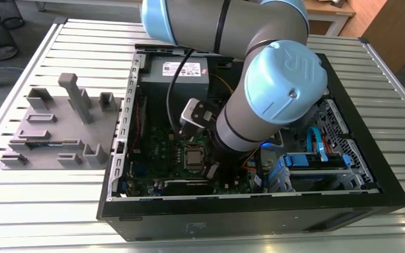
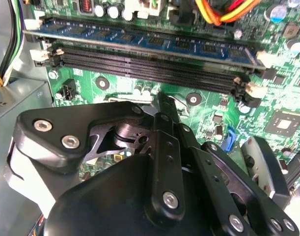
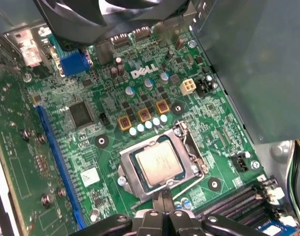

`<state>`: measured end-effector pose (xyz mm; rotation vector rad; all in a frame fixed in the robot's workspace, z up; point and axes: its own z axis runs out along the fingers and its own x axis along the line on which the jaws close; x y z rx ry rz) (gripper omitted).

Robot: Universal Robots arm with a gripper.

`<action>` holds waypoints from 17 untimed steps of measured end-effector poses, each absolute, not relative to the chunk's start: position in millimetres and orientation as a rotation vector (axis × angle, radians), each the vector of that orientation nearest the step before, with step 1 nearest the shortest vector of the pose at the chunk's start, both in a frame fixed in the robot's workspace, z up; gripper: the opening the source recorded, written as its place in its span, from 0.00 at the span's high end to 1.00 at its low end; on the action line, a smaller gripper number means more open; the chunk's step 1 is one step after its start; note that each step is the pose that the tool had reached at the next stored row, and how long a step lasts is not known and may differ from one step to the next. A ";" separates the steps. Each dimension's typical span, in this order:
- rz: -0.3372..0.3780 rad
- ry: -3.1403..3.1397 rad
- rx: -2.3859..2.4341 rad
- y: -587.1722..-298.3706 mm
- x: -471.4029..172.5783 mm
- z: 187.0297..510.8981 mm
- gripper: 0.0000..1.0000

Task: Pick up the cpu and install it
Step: 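Install the first cpu locking lever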

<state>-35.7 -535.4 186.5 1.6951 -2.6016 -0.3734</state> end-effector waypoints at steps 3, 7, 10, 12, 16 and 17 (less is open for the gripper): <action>-0.373 -2.602 1.695 -535.4 -34.7 186.6 0.89; -0.373 -2.601 1.695 -535.8 -34.7 186.9 0.89; -0.373 -2.601 1.696 -536.0 -34.7 190.0 0.89; -0.373 -2.601 1.695 -536.1 -34.7 192.0 0.89; -0.372 -2.598 1.698 -536.5 -34.5 191.8 0.89; -0.371 -2.595 1.701 -536.6 -34.6 191.5 0.89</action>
